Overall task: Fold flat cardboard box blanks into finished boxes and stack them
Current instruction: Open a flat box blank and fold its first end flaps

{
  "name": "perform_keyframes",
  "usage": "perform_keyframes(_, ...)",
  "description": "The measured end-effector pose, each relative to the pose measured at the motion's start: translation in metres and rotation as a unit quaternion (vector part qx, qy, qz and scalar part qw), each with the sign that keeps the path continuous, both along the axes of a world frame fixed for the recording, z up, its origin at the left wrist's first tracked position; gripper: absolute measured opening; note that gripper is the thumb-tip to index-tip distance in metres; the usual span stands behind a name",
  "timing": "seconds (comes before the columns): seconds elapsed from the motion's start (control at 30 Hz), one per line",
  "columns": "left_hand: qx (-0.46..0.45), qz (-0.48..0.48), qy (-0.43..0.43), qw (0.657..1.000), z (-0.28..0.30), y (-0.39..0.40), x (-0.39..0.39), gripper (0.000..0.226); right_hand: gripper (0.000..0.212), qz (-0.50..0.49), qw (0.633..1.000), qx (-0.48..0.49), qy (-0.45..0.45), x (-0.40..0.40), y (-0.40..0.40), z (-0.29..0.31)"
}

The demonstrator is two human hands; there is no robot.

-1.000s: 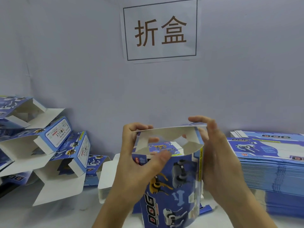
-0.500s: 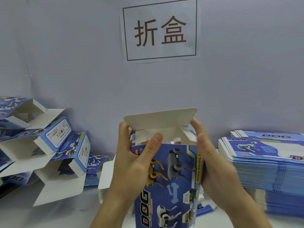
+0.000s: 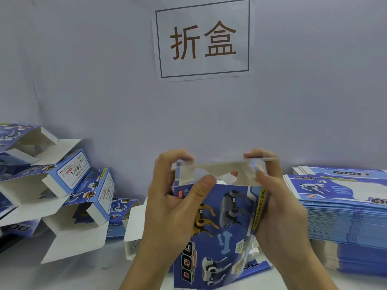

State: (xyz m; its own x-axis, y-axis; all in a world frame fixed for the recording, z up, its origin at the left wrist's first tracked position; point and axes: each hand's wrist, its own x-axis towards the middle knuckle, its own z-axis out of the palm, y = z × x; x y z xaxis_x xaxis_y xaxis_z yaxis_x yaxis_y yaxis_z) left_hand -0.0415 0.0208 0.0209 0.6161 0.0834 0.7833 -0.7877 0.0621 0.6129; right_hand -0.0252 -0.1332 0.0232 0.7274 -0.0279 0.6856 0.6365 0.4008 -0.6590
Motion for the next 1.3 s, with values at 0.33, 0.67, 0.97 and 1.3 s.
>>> perform_keyframes(0.33,-0.016,0.035,0.009,0.999,-0.007,0.005,0.002,0.063,0.012,0.083,0.996,-0.029,0.024,-0.010,0.002,-0.016)
perform_keyframes(0.67,0.054,0.088,-0.018,0.994,-0.010,0.013,0.010,0.046,0.020,0.116,0.992,-0.023,0.053,-0.007,-0.003,-0.019)
perform_keyframes(0.97,0.079,0.102,-0.026,0.991,-0.012,0.012,0.014,0.047,0.029,0.099,0.994,-0.030,0.044,-0.002,-0.006,-0.022)
perform_keyframes(1.3,0.049,0.001,0.009,0.999,-0.013,0.010,0.006,0.032,0.026,0.108,0.993,-0.014,0.044,0.001,-0.008,-0.025)
